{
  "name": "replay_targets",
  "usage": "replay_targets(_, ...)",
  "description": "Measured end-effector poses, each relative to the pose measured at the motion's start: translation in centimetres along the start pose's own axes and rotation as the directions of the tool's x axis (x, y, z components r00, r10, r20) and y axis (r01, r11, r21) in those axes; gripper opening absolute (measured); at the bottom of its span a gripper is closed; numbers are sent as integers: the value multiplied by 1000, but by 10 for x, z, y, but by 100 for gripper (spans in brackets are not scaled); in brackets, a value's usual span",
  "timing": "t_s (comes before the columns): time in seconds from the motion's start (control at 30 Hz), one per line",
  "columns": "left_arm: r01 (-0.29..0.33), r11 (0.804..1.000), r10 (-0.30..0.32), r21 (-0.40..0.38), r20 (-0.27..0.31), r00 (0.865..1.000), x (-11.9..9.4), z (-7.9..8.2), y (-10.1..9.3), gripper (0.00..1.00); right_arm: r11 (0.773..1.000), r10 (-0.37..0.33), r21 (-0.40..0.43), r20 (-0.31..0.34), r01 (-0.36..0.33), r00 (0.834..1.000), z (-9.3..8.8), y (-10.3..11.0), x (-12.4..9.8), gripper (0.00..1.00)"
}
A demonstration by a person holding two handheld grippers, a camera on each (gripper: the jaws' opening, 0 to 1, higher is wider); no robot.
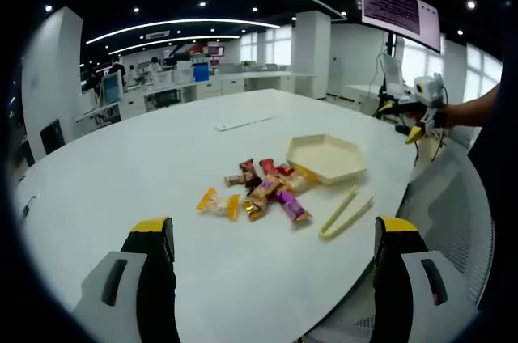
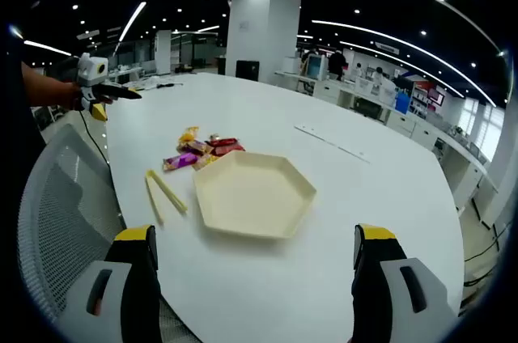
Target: Place the target food into the container with the food tongs after gripping and lifting it, then release it inside without dropping or visibly crushing the food.
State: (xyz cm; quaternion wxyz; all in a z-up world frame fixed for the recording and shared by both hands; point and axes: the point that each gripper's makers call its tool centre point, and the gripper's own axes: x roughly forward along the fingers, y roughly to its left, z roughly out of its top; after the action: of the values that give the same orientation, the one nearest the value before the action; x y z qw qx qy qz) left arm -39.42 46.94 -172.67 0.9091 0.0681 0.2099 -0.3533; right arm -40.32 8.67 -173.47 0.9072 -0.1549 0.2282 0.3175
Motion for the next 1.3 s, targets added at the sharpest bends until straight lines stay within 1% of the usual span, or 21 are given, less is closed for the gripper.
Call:
replay_targets(0.1, -2, 1000, 2, 9, 16, 1000, -1, 2, 1, 99, 1000, 2, -1, 0, -2, 1000, 1, 1, 1, 99)
replay_targets(0.3, -1, 1000, 1, 5, 16, 1000, -1, 1, 1, 99, 1000, 7, -4, 0, -7, 1000, 2, 3, 2, 99)
replay_targets(0.43, 0, 1000, 0, 12, 14, 1000, -2, 0, 0, 99, 1000, 10, -20, 15, -9, 1000, 8, 5, 5, 99)
replay_targets(0.5, -1, 1000, 1, 13, 19, 1000, -2, 0, -1, 99, 999, 31, -23, 19, -31, 999, 11, 10, 10, 99)
replay_targets(0.6, -2, 1000, 2, 25, 28, 1000, -4, 1, -3, 99, 997, 57, -48, 18, -56, 998, 17, 19, 17, 99)
replay_targets(0.9, -2, 1000, 2, 19, 18, 1000, -5, -3, -4, 99, 986, 134, -101, 27, -130, 991, 34, 41, 36, 98)
replay_targets(0.97, 11, 1000, -11, 12, 7, 1000, -5, -5, -6, 99, 981, 153, -123, 28, -149, 988, 37, 46, 41, 96)
replay_targets(1.03, 10, 1000, -10, 28, -5, 1000, -4, -7, -7, 99, 975, 170, -153, 24, -164, 985, 40, 48, 45, 94)
replay_targets(1.1, 20, 999, -19, 31, -17, 1000, -3, -9, -9, 100, 971, 184, -163, 27, -177, 983, 44, 51, 49, 95)
replay_targets(1.3, 16, 999, -15, 40, -17, 1000, 0, -3, -10, 100, 956, 232, -188, 21, -224, 972, 50, 65, 58, 95)
